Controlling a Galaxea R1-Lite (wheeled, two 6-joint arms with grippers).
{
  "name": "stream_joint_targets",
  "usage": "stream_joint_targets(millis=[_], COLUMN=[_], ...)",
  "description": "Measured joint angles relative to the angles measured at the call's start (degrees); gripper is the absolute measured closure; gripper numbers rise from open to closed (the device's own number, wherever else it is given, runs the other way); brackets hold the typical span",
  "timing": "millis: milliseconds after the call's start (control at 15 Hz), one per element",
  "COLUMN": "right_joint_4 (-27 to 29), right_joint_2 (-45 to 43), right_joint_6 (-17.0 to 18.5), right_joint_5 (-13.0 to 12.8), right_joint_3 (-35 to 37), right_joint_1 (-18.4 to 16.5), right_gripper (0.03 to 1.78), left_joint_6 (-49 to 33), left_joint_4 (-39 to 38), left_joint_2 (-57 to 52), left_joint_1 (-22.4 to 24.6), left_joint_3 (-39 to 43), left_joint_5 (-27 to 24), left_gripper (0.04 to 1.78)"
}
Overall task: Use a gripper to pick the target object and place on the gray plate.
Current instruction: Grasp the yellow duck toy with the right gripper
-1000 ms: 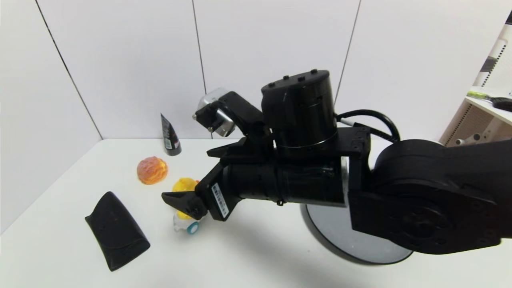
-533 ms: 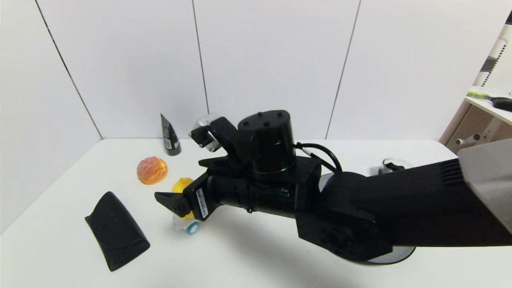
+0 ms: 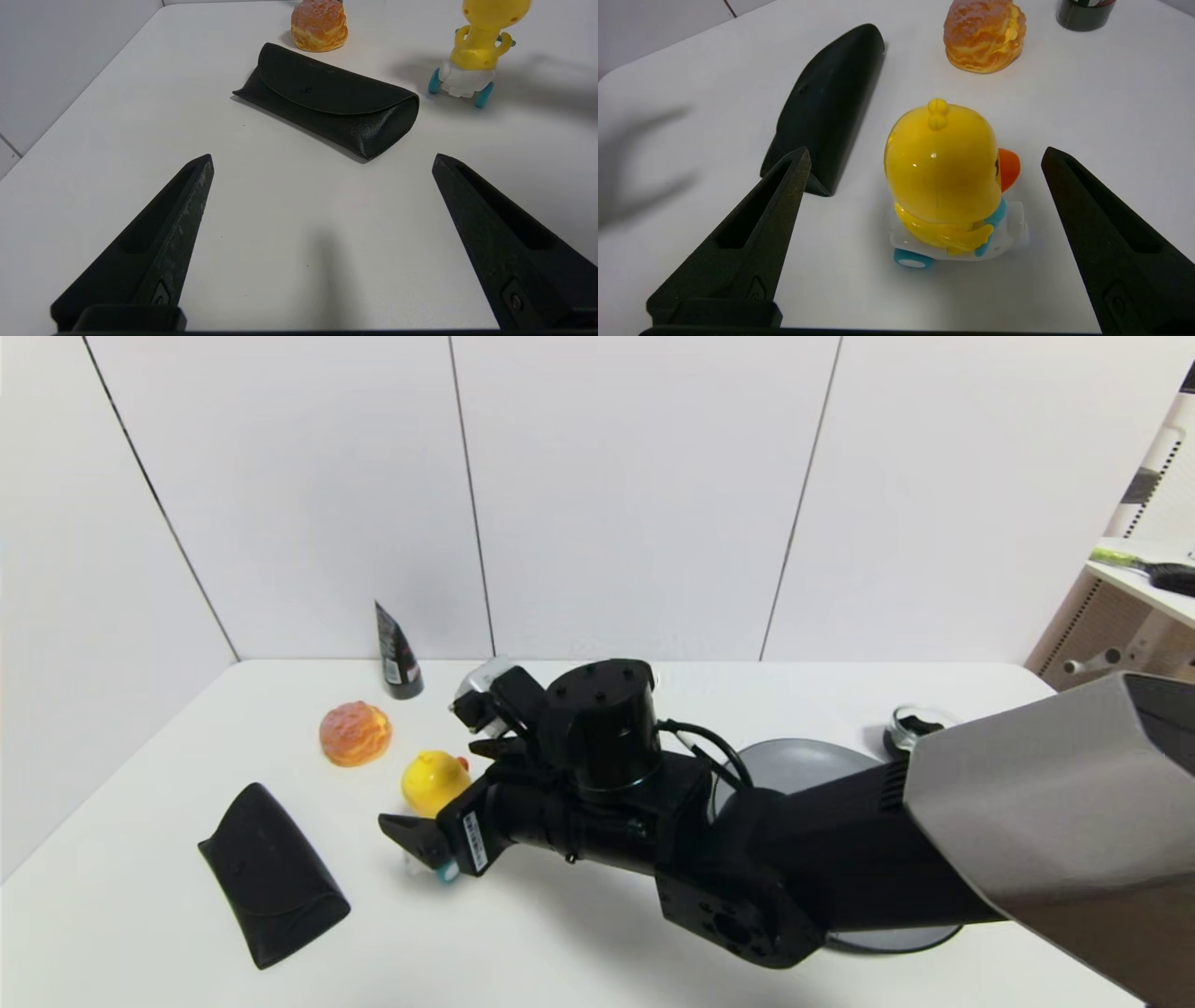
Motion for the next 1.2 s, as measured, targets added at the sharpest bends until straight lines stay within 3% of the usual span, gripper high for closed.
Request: stream_joint_targets(millis=[333,600,1200], right_joint_4=[-3.28,-4.52,-4.51], right_joint_2=[4.36,7.07,13.59], right_joint_6=[-0.61,-0.68,-0.91], right_joint_5=[0.0,-1.71,-1.79], right_joint_3=[-0.2,-0.99,-10.12], right_joint_1=[-0.05,-0.05,-1.79], right_gripper=[0.1,0.1,0.1], left_joint_6=[0.0,0.0,-0.01], left_joint_4=[-0.02,-0.02,0.0], left_joint_2=[0.0,0.0,0.0], left_joint_1=[0.0,0.0,0.0], left_joint_3=[0.0,0.0,0.0], left_joint_5=[0.02,0.0,0.02], left_gripper=[0.13,0.13,0.13])
